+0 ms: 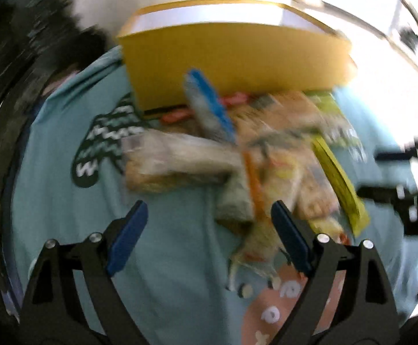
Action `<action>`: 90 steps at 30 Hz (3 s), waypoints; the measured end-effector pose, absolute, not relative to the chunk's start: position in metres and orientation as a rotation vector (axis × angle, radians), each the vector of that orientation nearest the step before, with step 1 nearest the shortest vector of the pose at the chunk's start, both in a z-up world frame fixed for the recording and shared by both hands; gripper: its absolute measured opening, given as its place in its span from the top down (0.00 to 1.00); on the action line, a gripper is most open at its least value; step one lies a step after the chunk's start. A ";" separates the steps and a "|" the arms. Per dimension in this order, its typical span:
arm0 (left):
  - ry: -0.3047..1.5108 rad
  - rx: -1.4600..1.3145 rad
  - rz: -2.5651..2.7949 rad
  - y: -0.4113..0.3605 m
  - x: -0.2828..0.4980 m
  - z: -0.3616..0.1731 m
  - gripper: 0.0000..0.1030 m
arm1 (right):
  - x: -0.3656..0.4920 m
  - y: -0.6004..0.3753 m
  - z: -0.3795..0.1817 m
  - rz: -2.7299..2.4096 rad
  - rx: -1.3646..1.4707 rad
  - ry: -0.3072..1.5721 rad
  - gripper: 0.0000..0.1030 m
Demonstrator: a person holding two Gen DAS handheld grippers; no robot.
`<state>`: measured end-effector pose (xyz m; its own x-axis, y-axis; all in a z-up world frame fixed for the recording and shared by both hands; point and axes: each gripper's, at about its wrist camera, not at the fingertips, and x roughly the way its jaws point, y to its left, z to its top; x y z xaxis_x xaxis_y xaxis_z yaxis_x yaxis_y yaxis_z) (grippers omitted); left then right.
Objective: Organize snacks
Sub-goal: 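Grasp long clear grain bag with left tool while right tool grasps yellow bar, then carry both snacks over the box and open both tools to drop them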
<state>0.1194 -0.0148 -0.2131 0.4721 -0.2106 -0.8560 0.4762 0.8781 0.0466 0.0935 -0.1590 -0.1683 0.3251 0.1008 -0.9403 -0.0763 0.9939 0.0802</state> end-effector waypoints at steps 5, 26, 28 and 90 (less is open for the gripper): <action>1.002 0.366 -0.460 -0.029 0.107 -0.235 0.15 | 0.104 -0.154 -0.186 0.098 -0.006 1.267 0.38; 0.975 0.202 -0.552 0.003 0.070 -0.203 0.72 | 0.066 -0.182 -0.170 0.187 0.154 1.217 0.80; 0.969 0.185 -0.544 0.007 0.069 -0.197 0.72 | 0.057 -0.189 -0.163 0.197 0.183 1.212 0.80; 0.632 0.079 -0.478 -0.063 0.233 -0.002 0.72 | 0.201 -0.238 0.045 0.133 0.111 0.797 0.81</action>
